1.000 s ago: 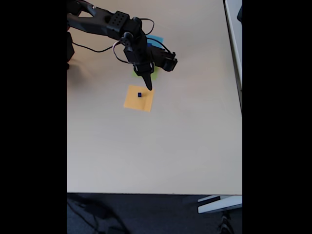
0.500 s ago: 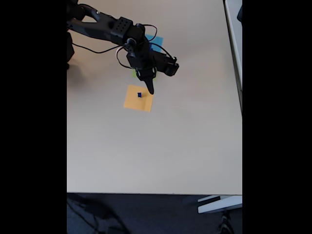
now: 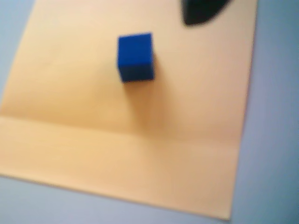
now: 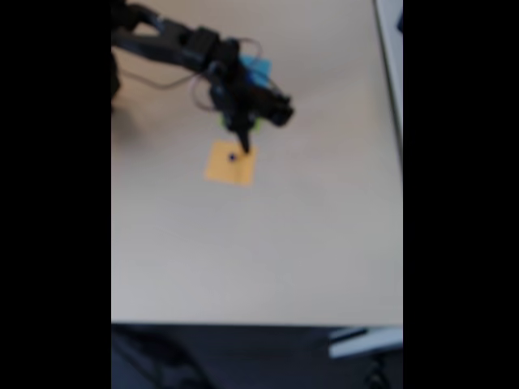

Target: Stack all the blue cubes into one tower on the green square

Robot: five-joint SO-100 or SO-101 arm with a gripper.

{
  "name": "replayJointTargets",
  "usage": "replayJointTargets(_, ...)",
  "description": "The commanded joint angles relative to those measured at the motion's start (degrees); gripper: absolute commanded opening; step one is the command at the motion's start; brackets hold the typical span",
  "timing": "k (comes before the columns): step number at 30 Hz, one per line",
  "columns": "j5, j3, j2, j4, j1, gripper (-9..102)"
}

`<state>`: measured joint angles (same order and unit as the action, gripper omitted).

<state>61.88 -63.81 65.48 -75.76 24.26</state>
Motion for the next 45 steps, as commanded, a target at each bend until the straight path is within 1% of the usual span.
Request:
replayJointTargets(1, 2.20, -0.88, 3.08, -0.35, -1.05, 21)
replayJointTargets(12, 4.92, -1.32, 1.93, -0.79, -2.02, 20)
replayJointTargets(21, 3.52, -2.29, 0.53, -0.62, -0.35, 20)
replayJointTargets(25, 3.16, -4.04, 0.26, 1.41, 0.00, 20)
replayJointTargets(29, 3.25, -8.09, 0.62, 5.63, 0.26, 19)
replayJointTargets(45, 2.55, -13.18, 1.32, 11.25, 1.23, 18)
